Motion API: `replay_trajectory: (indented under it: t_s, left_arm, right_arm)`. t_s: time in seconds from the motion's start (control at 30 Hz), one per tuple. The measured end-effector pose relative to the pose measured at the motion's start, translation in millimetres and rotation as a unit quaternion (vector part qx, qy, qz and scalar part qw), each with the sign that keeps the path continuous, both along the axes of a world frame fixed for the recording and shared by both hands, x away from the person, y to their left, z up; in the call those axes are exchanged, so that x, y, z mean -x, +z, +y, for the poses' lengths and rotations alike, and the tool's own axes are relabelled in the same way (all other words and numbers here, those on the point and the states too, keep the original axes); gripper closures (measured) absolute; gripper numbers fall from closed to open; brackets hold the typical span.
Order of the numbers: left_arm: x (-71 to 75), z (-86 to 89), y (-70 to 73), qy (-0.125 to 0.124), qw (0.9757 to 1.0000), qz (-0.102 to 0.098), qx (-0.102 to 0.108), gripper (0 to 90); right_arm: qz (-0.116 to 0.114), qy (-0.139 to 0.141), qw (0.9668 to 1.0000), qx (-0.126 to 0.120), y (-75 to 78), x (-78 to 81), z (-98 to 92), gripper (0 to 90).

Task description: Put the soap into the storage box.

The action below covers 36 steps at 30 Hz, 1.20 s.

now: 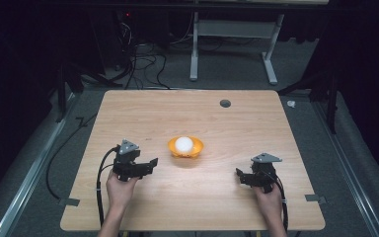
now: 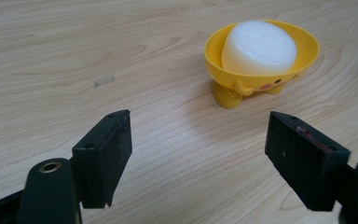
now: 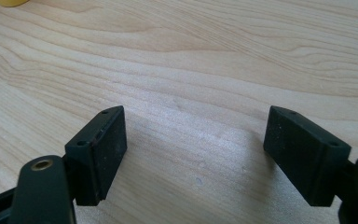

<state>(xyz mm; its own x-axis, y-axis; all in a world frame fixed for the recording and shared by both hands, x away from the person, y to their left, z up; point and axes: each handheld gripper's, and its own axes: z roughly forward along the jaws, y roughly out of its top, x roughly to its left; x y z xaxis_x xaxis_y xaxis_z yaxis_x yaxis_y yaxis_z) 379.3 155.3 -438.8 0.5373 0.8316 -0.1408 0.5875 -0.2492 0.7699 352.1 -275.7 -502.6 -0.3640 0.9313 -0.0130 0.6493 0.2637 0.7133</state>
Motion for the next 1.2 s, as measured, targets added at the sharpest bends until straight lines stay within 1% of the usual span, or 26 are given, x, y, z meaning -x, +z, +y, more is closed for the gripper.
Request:
replay_trajectory:
  t_s: [0.23,0.43,0.83,1.0,1.2]
  left_arm:
    - [1.8,4.4,-4.9,0.007,1.0,0.005,0.005,23.6]
    - [3.2,9.5,-9.3,0.013,0.9998,0.012,0.002,23.5]
    - [5.3,17.9,-18.7,0.026,0.9994,0.022,0.004,23.6]
    - [5.3,20.4,-21.9,0.03,0.9993,0.024,0.001,23.5]
    - [5.6,21.9,-28.9,0.033,0.9989,0.033,-0.003,23.5]
  right_arm:
    - [0.0,0.0,1.0,0.0,0.0,0.0,0.0,22.0]
    - [0.0,0.0,1.0,0.0,0.0,0.0,0.0,22.0]
    - [0.0,0.0,1.0,0.0,0.0,0.0,0.1,22.0]
    - [0.0,0.0,1.0,0.0,0.0,0.0,0.1,22.0]
    - [0.0,-0.001,1.0,0.0,0.0,0.0,0.1,22.0]
